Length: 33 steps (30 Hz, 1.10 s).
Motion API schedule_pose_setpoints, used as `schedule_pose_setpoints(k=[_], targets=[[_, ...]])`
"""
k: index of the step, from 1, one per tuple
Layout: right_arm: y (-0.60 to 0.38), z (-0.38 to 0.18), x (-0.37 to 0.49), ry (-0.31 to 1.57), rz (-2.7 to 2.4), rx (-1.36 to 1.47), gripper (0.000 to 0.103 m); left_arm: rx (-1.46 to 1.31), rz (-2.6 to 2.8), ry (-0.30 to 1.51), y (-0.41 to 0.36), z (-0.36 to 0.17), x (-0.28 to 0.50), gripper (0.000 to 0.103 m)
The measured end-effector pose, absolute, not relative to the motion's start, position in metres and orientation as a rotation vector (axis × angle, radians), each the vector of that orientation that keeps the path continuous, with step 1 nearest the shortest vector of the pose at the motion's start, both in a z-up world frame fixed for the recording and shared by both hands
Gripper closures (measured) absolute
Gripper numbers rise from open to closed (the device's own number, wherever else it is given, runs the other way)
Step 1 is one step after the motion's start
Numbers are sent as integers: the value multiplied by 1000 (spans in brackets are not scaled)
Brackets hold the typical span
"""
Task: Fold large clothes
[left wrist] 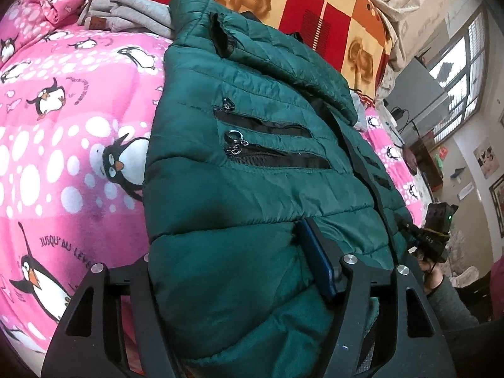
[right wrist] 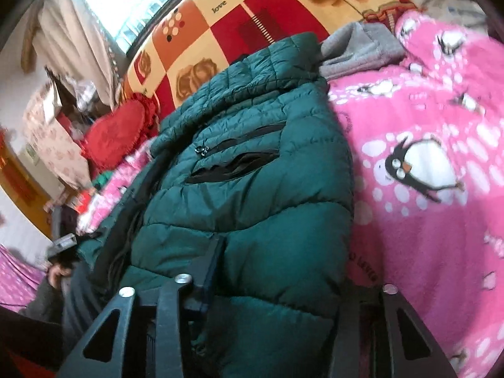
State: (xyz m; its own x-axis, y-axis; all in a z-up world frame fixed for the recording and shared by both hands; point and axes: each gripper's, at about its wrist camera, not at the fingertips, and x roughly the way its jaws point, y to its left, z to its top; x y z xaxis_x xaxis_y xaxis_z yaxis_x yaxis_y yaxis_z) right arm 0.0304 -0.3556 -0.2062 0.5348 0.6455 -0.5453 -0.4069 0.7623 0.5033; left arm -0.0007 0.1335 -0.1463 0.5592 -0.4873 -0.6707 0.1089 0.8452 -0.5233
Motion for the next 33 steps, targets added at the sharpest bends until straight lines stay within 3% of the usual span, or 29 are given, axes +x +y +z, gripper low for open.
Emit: schedule_pose_setpoints(k=[1,3,6,16,33], targets=[[-351,-201,28,776,633,302,75,-463,-362,918,134,-146,-2,40],[-346,-190,23,756,617,262,82,-445,-339,918,135,-143,-4,66],[-346,-174,17,713,612,265,84,-453,-337,895,139,-135,-8,85],[-342,-133,-9,616,640,263,85,-471,-321,735,157,-93,-25,89],[-355,-120,-39,610,620,232,85,-483,-360,665,168,-70,-69,89]])
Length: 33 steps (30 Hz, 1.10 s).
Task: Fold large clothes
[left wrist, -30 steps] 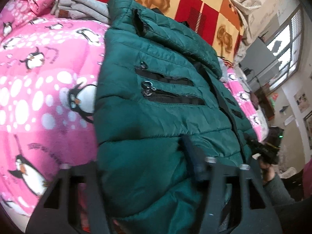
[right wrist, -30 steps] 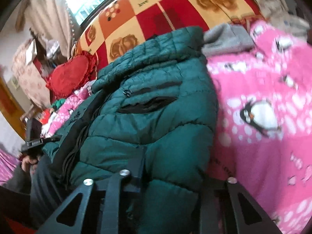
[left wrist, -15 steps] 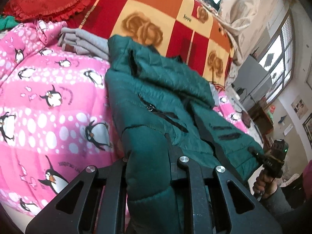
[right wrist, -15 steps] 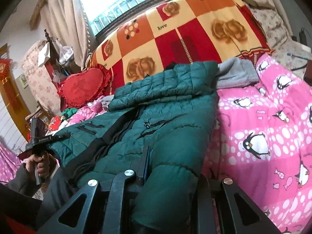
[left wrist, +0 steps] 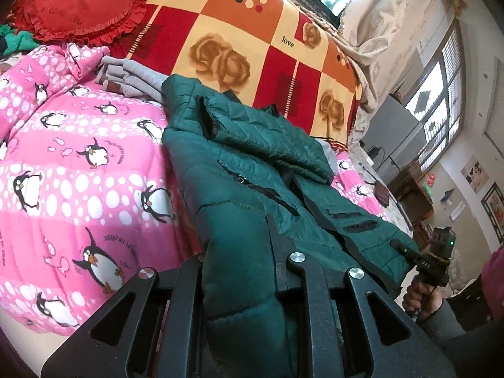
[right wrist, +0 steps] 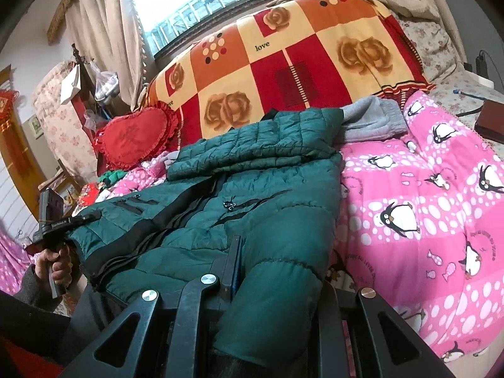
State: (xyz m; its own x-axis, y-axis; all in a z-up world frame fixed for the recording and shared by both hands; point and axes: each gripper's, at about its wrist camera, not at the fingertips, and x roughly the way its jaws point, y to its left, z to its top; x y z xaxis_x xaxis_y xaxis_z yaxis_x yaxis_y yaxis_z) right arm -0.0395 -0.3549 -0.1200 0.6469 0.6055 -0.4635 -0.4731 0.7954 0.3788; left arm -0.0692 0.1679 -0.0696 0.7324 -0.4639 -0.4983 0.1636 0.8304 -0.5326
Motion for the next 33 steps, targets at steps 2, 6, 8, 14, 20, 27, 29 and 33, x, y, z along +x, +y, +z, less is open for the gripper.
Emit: schedule_pose_setpoints(k=[2,6,8,14,20,27,29,33], targets=[[-356,-117,-44,601,622,231,85,-479,-362,660,168,-66,-75,89],[-359,-111,-55,583,632,237,85,-477,-366,644,168,-61,-90,89],[-360,-109,-61,575,635,231,85,-472,-367,638,167,-58,-97,89],[-362,-106,-73,559,640,230,85,-476,-367,630,167,-56,-113,89],[-363,-106,-82,547,641,225,85,-477,-363,621,167,-56,-123,89],[-367,-109,-83,552,638,227,85,-467,-369,611,165,-60,-132,89],[-368,-111,-82,555,633,232,85,-472,-376,617,165,-63,-132,89],[-368,-114,-82,558,628,234,85,-487,-385,621,164,-67,-133,89]])
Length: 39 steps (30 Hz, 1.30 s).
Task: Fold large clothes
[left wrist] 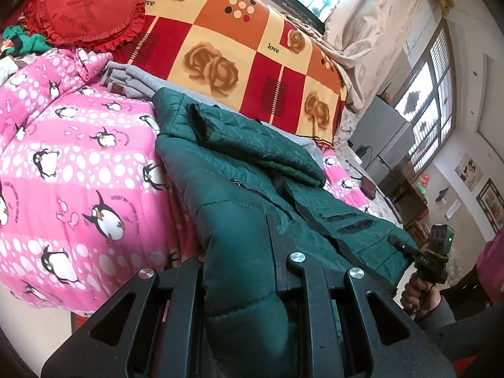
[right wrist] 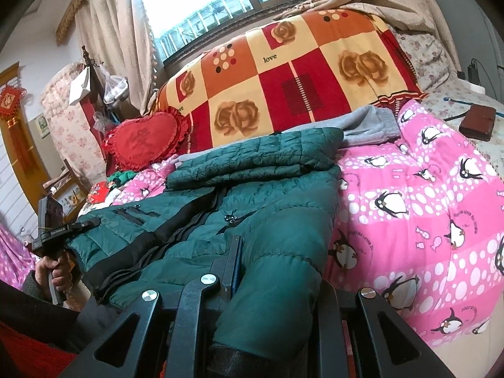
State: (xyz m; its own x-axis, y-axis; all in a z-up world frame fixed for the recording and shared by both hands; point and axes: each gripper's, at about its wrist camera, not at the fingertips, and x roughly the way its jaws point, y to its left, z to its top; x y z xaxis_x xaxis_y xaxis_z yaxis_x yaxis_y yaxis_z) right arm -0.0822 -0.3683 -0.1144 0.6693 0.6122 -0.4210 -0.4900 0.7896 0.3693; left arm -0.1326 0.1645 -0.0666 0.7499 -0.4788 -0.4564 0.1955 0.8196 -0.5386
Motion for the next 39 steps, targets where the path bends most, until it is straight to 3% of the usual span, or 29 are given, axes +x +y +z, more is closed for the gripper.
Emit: schedule_pose_setpoints(k=[39], targets=[[-363,-85,-15,502,570,267,85,-527,-327,516,177,-43,-65,89]])
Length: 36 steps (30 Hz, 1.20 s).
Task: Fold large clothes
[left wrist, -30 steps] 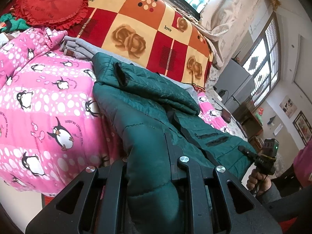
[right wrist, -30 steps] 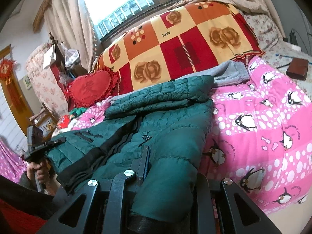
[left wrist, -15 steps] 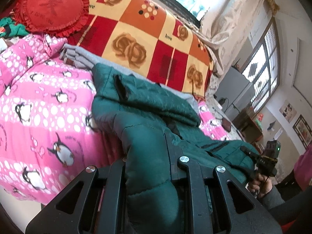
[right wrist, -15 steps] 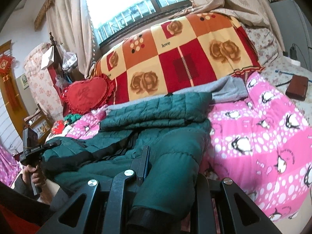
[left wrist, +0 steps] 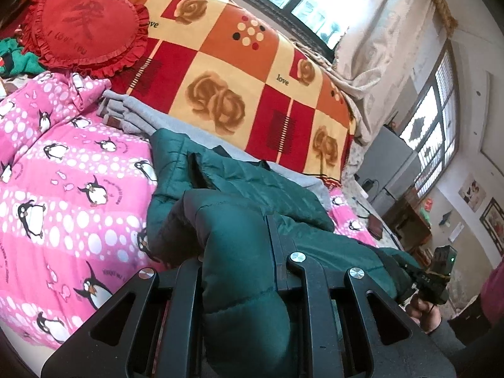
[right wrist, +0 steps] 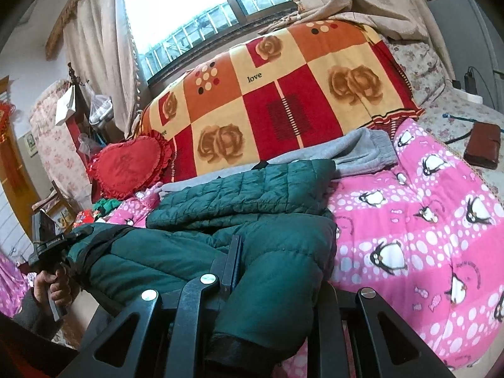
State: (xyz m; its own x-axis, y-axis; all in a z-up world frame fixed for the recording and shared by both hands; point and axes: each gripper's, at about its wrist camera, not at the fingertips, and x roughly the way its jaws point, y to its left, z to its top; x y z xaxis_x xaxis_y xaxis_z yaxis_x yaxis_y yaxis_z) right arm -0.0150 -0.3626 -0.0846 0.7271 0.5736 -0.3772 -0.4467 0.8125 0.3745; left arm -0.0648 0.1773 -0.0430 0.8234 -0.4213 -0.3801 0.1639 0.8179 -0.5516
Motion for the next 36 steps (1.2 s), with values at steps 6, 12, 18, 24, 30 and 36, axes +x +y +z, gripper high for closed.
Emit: schedule_pose_setpoints(k=[6,12,18,24,30,36], targets=[[-359,-83,3,501,571,272,85,-506,-316,522,177,-43,-52,89],[-354,-77,24,488,567,263,85,-479,-312,526,178,-37,-32,89],[-351,-65,49,469,543,282,85,-479,-304,497,176,-23,-13,89],[-347,-25,52,367,564,260,85,-490,-294,398,181,9,-20,89],[-334,-13,64,343,584,249,85,-480,-274,350,190,32,-16,89],[-309,-33,114,412,546,241,85,-479,-214,407,202,21,44,89]])
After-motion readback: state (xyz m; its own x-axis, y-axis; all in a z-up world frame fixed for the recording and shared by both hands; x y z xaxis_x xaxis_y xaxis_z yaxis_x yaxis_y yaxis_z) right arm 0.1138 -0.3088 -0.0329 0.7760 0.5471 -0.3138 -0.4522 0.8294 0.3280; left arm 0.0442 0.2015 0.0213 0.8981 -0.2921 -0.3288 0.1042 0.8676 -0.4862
